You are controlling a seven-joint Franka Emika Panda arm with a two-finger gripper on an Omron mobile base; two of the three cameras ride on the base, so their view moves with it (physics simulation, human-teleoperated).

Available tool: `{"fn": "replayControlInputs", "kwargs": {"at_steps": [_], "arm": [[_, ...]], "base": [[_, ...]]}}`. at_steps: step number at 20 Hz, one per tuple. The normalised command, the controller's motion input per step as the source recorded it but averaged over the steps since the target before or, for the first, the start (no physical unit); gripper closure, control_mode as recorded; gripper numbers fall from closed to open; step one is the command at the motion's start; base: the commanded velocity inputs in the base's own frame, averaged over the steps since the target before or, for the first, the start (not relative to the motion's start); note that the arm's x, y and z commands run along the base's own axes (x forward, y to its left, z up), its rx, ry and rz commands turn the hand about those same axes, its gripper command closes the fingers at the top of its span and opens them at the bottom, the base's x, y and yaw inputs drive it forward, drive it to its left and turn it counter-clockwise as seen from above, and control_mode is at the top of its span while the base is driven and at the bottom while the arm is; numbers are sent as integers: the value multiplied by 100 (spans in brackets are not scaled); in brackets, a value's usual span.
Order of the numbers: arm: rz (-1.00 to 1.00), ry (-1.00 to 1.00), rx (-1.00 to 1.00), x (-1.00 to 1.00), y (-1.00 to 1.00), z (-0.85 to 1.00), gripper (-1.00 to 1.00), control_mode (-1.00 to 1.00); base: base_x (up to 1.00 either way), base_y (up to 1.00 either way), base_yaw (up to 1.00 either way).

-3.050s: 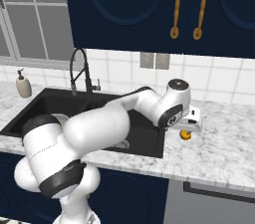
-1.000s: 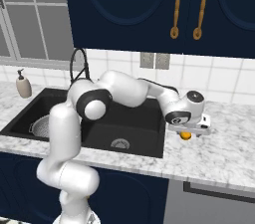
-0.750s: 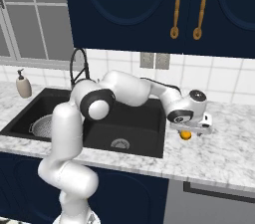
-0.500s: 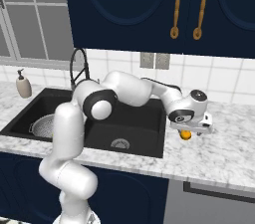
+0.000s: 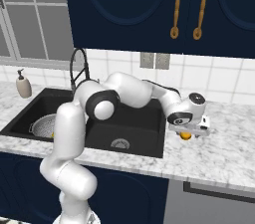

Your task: Put the colander in the sink, put the tangerine, mango in the colander, and turn on the sink faucet and pour water over the colander.

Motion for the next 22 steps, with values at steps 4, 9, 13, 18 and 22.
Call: {"fn": "replayControlInputs", "kwargs": {"at_steps": [4,9,13,18,22], "arm": [[0,0,0,6,11,-18,-100,-100],[0,0,0,10,3,-15,-100,-100],[0,0,0,7,2,-9,100,-100],[0,0,0,0,0,0,100,-100],[0,0,0,-76,0,11,100,-100]], "base": [[0,0,0],[0,0,0],[0,0,0],[0,0,0],[0,0,0]]}}
